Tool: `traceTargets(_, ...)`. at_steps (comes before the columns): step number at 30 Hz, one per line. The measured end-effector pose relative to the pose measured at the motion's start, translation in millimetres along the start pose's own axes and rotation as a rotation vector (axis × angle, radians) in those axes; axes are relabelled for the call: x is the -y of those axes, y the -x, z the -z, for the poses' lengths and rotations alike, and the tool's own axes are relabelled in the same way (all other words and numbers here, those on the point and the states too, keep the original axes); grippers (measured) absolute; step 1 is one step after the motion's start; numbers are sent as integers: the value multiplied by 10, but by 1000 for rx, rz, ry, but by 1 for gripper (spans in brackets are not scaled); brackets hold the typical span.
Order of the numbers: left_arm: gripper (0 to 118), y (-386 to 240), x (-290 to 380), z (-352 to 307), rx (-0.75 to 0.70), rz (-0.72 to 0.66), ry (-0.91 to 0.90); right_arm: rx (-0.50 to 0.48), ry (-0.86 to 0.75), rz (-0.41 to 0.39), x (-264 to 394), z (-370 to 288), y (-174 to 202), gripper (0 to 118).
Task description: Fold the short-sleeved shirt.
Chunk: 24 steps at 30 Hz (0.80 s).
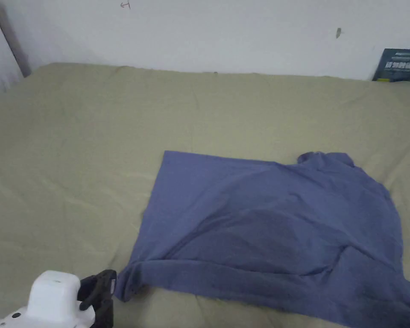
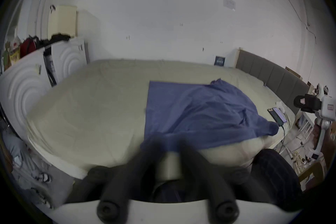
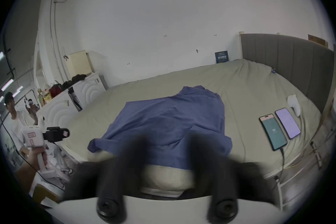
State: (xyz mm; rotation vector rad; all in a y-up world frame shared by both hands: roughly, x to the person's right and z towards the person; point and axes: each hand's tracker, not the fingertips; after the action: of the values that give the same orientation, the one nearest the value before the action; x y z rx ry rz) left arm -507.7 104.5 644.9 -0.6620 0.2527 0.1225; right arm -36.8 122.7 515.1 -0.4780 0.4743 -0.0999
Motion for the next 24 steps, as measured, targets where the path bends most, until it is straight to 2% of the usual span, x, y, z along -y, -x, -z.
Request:
traceTargets(1, 0, -3, 18, 77, -11, 19, -70, 37, -8, -21, 1, -18, 5, 0)
traceTargets(3, 0, 122, 39, 292, 40, -18, 7, -76, 25, 2, -26, 25, -8, 0)
traceTargets(6, 0, 222, 91, 610, 41, -27, 97, -49, 41, -30, -53, 93, 34, 0)
traceTargets(9, 0, 254, 85, 837, 64, 12, 159, -43, 66, -12, -74, 166, 49, 0)
traceTargets(10, 11, 268, 94, 931, 75, 13, 198, -45, 73, 0, -87, 188, 36, 0)
traceTargets(12, 81, 320, 150, 1089, 60, -9, 212, -37, 77, 3, -84, 217, 48, 0)
traceTargets(13, 94, 320, 172, 1153, 58, -4, 223, -33, 83, 1, -95, 238, 43, 0)
traceTargets(17, 93, 245, 166, 1381, 29, 26, 250, -23, 107, -3, -110, 286, 71, 0)
traceTargets(18, 89, 237, 161, 1421, 29, 23, 248, -19, 112, -6, -119, 301, 67, 0)
traceTargets(19, 65, 302, 196, 1469, 31, 17, 252, -15, 115, -7, -125, 316, 58, 0)
traceTargets(20, 2, 326, 187, 1467, 40, 9, 252, -10, 124, -10, -113, 325, 56, 0)
traceTargets(21, 1, 302, 164, 1517, 106, 4, 268, 4, 145, -14, -114, 355, 32, 0)
traceTargets(22, 1, 245, 167, 1497, 22, 30, 247, 20, 163, -21, -110, 380, 5, 0)
traceTargets(24, 1, 219, 98, 1441, 53, 18, 262, 58, 201, -31, -68, 401, -40, 0)
